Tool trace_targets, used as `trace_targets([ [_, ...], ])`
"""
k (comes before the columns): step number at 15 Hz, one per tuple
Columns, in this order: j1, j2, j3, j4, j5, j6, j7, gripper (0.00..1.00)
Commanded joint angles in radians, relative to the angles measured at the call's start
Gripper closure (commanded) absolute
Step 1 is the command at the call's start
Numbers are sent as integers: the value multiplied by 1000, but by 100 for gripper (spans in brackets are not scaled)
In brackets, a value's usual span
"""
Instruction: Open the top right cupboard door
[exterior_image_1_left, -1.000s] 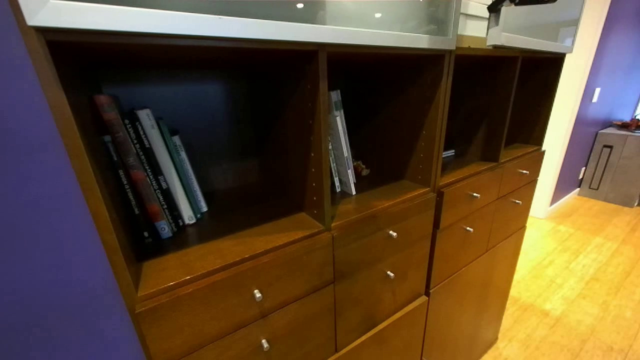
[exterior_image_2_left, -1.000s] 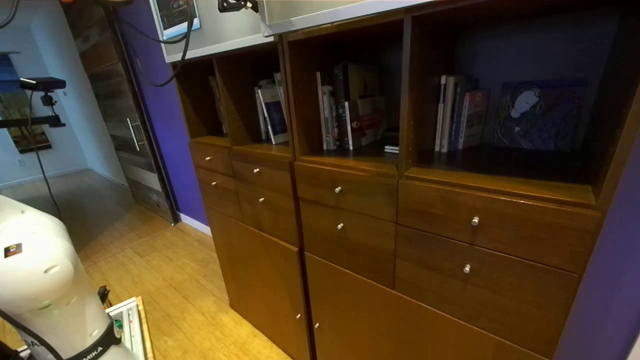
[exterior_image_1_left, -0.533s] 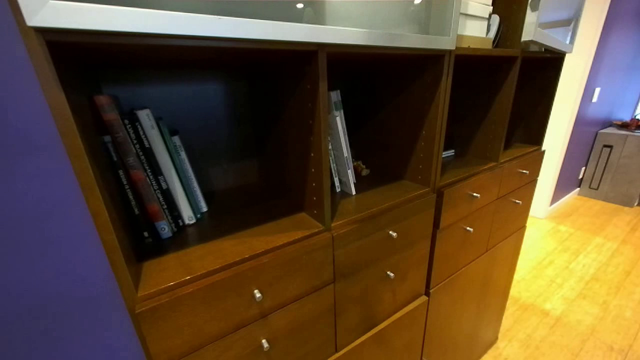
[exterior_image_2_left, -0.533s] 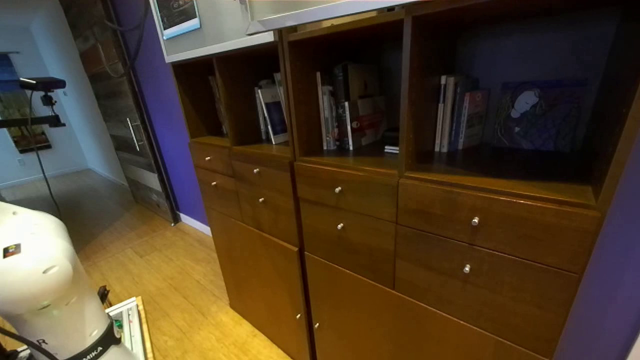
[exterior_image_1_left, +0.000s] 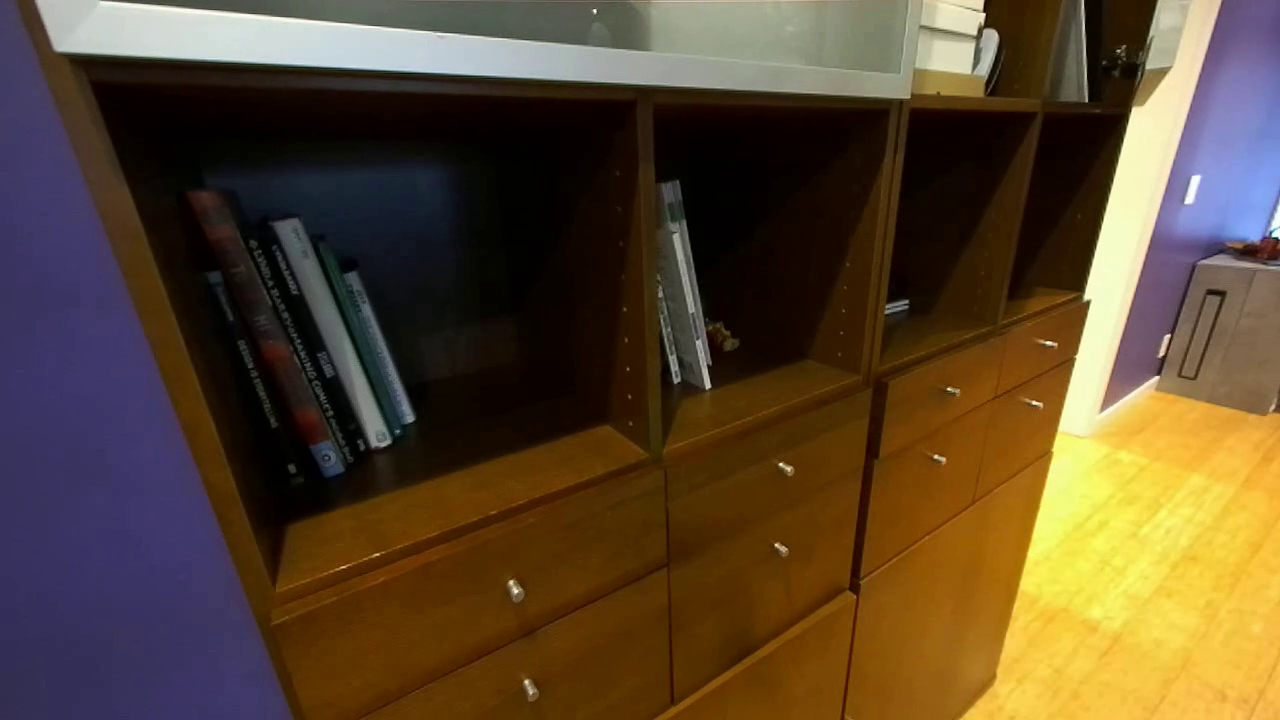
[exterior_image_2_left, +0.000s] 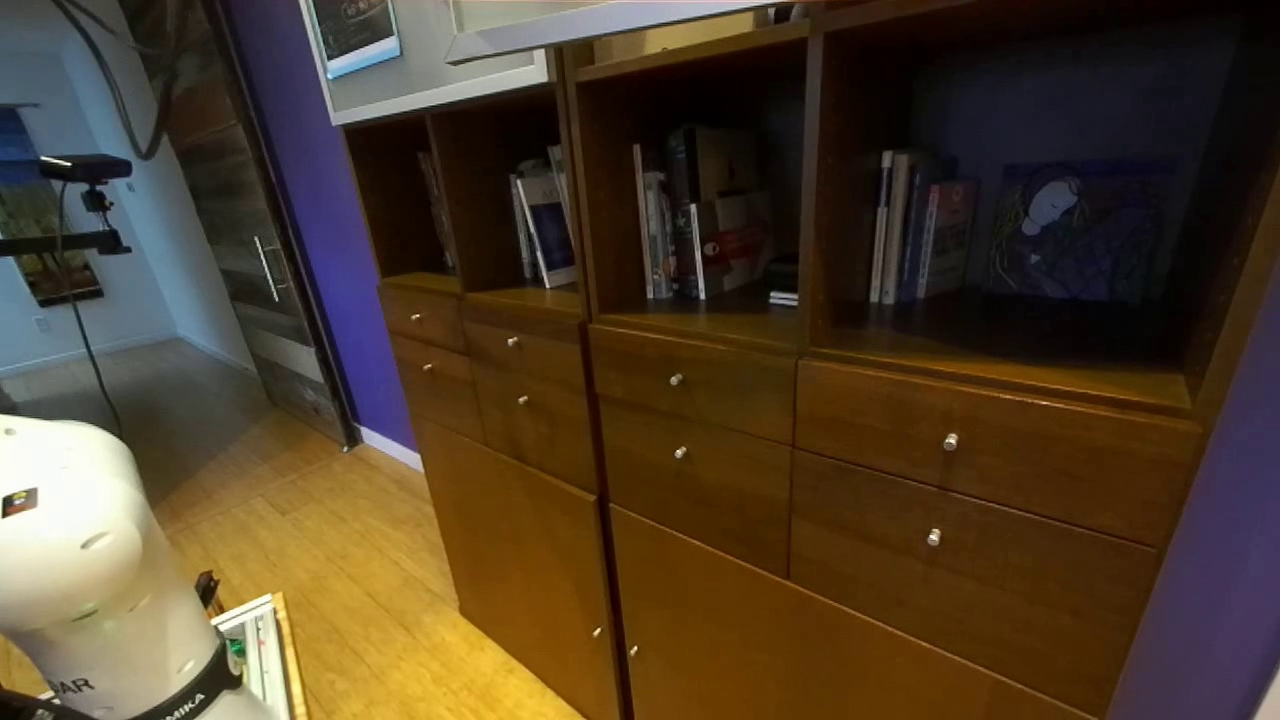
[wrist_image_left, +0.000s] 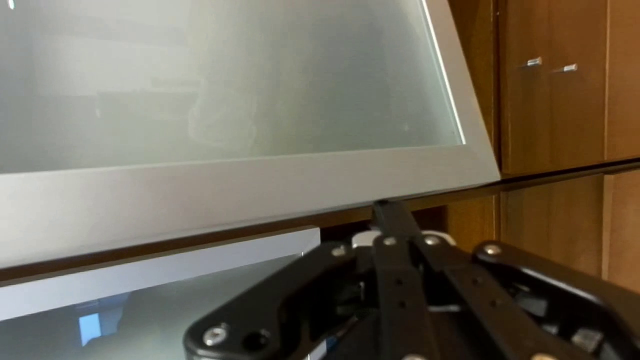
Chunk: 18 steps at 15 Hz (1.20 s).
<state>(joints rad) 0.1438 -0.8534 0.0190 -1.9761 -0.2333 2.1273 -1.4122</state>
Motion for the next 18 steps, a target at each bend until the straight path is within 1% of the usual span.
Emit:
trace_targets([
  [1,-66,-70,-47,-20,-96,-22,10,100],
  [11,-66,-174,-105,-31,-126,-134,18,100],
  [18,-63,-227,-142,-35,-151,-184,28,100],
])
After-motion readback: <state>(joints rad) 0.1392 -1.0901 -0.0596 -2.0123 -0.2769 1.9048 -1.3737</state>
